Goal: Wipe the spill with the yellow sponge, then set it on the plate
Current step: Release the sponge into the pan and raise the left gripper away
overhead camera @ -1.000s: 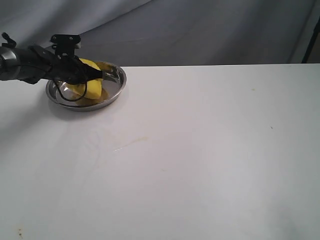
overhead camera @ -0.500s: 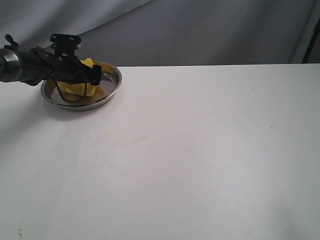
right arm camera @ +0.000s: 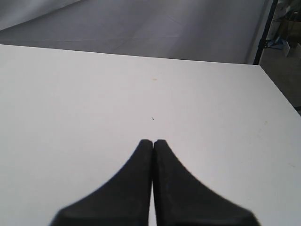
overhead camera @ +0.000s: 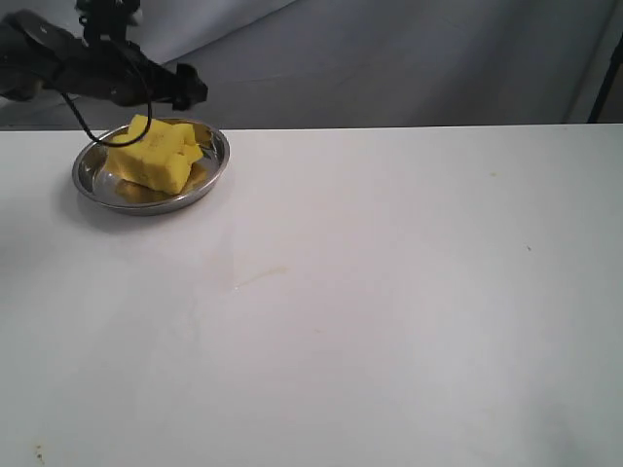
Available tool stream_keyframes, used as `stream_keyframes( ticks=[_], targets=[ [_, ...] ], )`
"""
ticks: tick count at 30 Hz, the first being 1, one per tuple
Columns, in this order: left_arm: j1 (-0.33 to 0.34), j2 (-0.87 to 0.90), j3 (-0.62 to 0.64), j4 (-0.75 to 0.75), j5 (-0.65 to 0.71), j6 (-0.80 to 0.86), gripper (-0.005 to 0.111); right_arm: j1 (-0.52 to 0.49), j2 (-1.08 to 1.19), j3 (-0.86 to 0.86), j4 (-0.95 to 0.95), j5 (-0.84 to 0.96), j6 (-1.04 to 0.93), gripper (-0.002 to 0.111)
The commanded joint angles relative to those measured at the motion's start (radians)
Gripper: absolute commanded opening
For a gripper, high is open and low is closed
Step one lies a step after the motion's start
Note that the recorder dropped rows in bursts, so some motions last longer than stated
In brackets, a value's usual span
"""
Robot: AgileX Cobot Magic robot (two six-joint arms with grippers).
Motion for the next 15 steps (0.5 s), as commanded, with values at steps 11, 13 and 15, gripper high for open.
stream_keyframes(
  ticks=[11,13,15],
  targets=[
    [0.002,-0.405,0.001,0.514,0.466,-0.404,0.105,0.001,-0.004,0.004,0.004,-0.001,-0.002,0.000],
    [0.002,-0.469,0.001,0.535,0.534,-0.438,0.105,0.001,-0.004,0.004,0.004,-0.001,-0.002,0.000],
    [0.002,-0.526,0.001,0.531,0.588,-0.453,0.105,0.001,-0.004,0.004,0.004,-0.001,-0.002,0.000]
  ],
)
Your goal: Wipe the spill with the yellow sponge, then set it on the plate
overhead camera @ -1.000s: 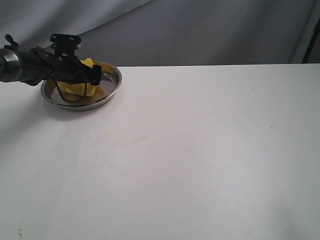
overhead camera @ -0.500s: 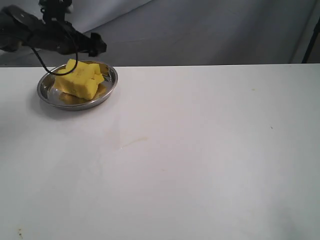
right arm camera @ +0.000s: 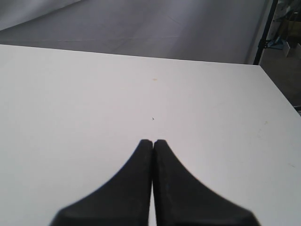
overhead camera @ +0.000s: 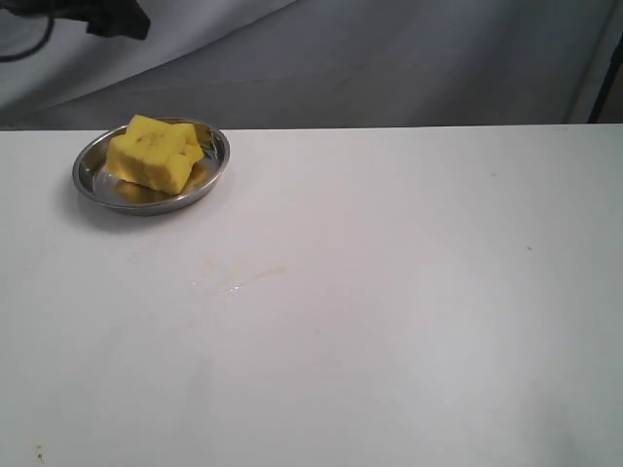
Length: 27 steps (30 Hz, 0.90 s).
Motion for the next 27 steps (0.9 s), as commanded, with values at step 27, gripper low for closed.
stream_keyframes(
  ticks=[27],
  targets=[
    [0.002,-1.088,0.231,0.031,0.370,-0.348,0.105,0.001,-0.004,0.004,0.004,-0.001,-0.002,0.000]
  ],
)
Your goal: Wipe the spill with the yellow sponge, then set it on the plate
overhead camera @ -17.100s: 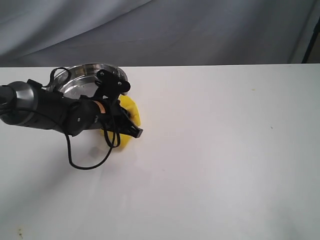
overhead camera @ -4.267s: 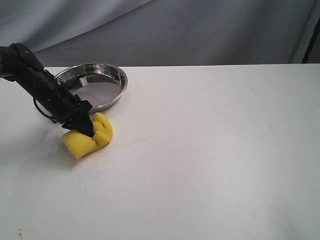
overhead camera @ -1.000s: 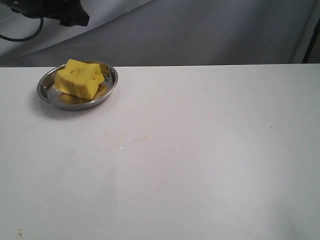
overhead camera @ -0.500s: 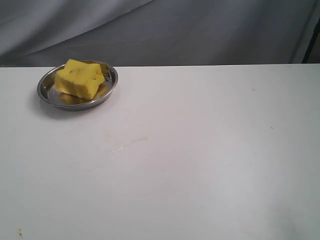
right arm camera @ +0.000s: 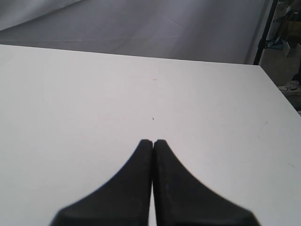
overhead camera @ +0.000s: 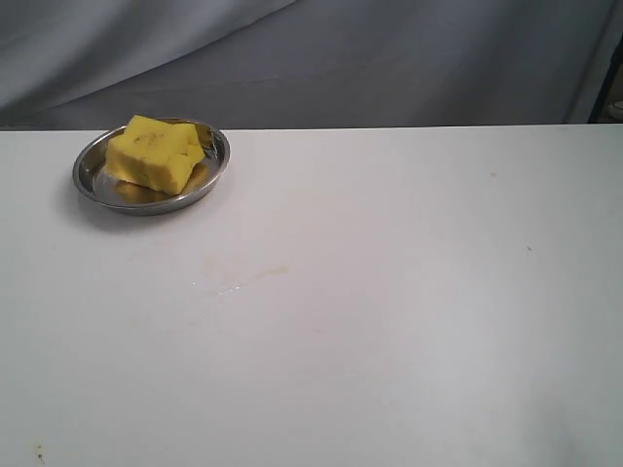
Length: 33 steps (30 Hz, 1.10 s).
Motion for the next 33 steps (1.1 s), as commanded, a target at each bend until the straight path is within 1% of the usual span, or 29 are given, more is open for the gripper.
stream_keyframes(
  ticks=[1,7,12,17,19,21,25,27,30,33],
  targets=[
    [0.002,-0.190,0.189,-0.014,-0.013,-0.041,0.105,0.001,-0.004,0.004,0.004,-0.001,-0.002,0.000],
    [0.002,-0.437,0.499,-0.009,-0.090,-0.048,0.105,0.001,-0.004,0.004,0.004,-0.001,-0.002,0.000],
    [0.002,-0.634,0.698,-0.043,-0.112,-0.048,0.105,0.001,-0.004,0.004,0.004,-0.001,-0.002,0.000],
    [0.002,-0.814,0.882,-0.036,-0.125,-0.090,0.105,0.001,-0.004,0.004,0.004,-0.001,-0.002,0.000],
    [0.000,-0.814,0.944,-0.011,-0.135,-0.091,0.105,0.001,-0.004,0.004,0.004,-0.001,-0.002,0.000],
    [0.000,-0.814,0.990,-0.026,-0.149,-0.093,0.105,0.001,-0.004,0.004,0.004,-0.001,-0.002,0.000],
    [0.000,-0.787,1.078,-0.140,-0.249,-0.083,0.105,0.001,-0.004,0.004,0.004,-0.001,-0.002,0.000],
    [0.000,-0.780,1.114,-0.166,-0.259,-0.062,0.105,0.001,-0.004,0.004,0.004,-0.001,-0.002,0.000],
    [0.000,-0.776,1.129,-0.178,-0.319,-0.066,0.105,0.001,-0.004,0.004,0.004,-0.001,-0.002,0.000],
    [0.000,-0.776,1.129,-0.178,-0.417,-0.062,0.105,0.001,-0.004,0.004,0.004,-0.001,-0.002,0.000]
  ],
)
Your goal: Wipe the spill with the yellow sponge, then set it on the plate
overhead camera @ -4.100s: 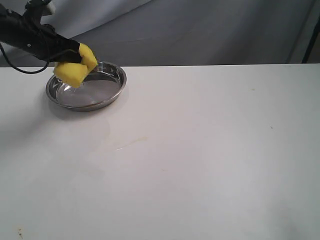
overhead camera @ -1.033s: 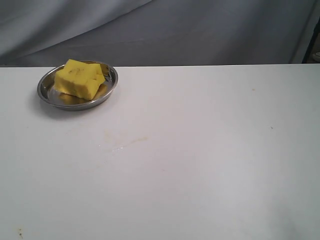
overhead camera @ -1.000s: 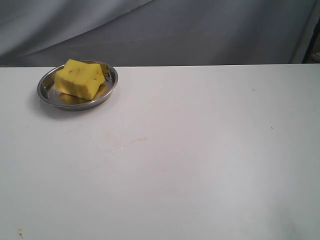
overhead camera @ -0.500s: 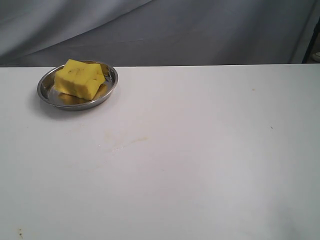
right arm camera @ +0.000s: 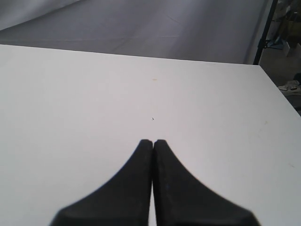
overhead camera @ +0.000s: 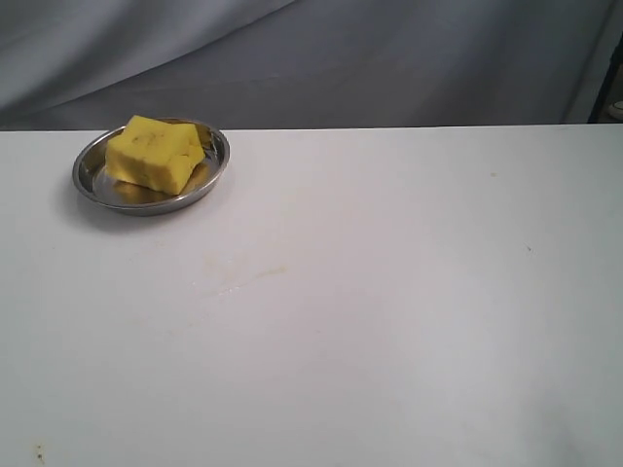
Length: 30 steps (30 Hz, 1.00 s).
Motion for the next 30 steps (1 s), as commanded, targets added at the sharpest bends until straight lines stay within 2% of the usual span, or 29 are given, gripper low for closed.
stream_keyframes(
  ticks=[1,4,6,9,10,11,14,30],
  targets=[
    [0.000,0.004,0.007,-0.018,-0.155,0.010,0.105,0.001,-0.004,0.004,0.004,-0.002,-0.002,0.000],
    [0.000,0.004,0.007,0.000,-0.200,0.060,0.097,0.001,-0.004,0.004,0.004,-0.002,-0.002,0.000],
    [0.000,0.004,0.007,0.051,-0.210,0.076,0.082,0.001,-0.004,0.004,0.004,-0.002,-0.002,0.000],
    [0.000,0.004,0.007,0.081,-0.211,0.080,0.041,0.001,-0.004,0.004,0.004,-0.002,-0.002,0.000],
    [0.000,0.004,0.007,0.079,-0.211,0.080,0.019,0.001,-0.004,0.004,0.004,-0.002,-0.002,0.000],
    [0.000,0.004,0.007,0.079,-0.214,0.080,0.003,0.001,-0.004,0.004,0.004,-0.002,-0.002,0.000],
    [0.000,0.004,0.007,0.081,-0.238,0.101,0.000,0.001,-0.004,0.004,0.004,-0.002,-0.002,0.000],
    [0.000,0.004,0.007,0.081,-0.245,0.106,0.000,0.001,-0.004,0.004,0.004,-0.002,-0.002,0.000]
  ],
)
